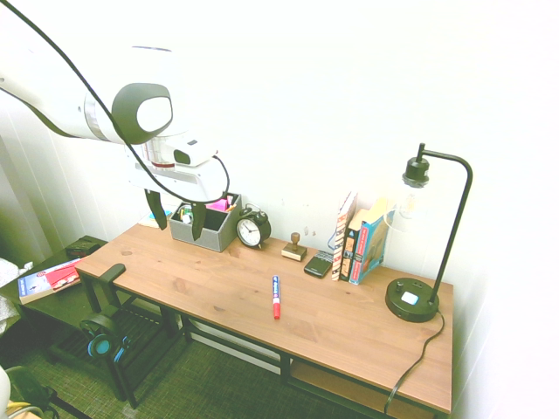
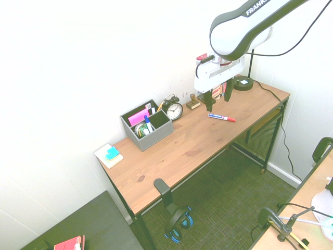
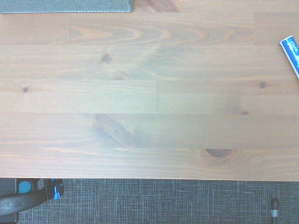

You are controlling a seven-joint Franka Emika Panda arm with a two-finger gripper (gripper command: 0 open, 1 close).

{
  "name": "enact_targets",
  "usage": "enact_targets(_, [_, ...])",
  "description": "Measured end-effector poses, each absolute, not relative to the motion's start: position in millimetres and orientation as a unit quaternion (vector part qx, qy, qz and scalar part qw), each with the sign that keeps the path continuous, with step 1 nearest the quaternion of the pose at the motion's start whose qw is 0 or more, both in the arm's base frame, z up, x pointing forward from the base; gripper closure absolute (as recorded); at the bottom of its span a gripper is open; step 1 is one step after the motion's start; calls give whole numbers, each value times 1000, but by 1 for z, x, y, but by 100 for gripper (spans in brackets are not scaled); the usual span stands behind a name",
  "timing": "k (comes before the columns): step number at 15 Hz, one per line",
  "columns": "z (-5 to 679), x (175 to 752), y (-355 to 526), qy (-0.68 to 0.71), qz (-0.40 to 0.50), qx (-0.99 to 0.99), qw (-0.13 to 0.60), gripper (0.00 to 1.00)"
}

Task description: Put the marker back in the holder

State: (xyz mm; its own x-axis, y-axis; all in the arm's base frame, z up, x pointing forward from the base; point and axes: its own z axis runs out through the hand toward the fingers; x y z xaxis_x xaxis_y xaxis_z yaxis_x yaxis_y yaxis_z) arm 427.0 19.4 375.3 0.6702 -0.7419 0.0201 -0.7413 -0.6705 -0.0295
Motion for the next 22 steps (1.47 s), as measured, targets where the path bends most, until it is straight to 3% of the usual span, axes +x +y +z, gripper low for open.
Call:
enact_targets(11, [349,441,-63,206,-52,-977,34,0])
enact_targets(17, [291,418,-102,145,-63,-987,23,0])
enact_targets(22, [222,453,-136,163,-67,-984,13,0])
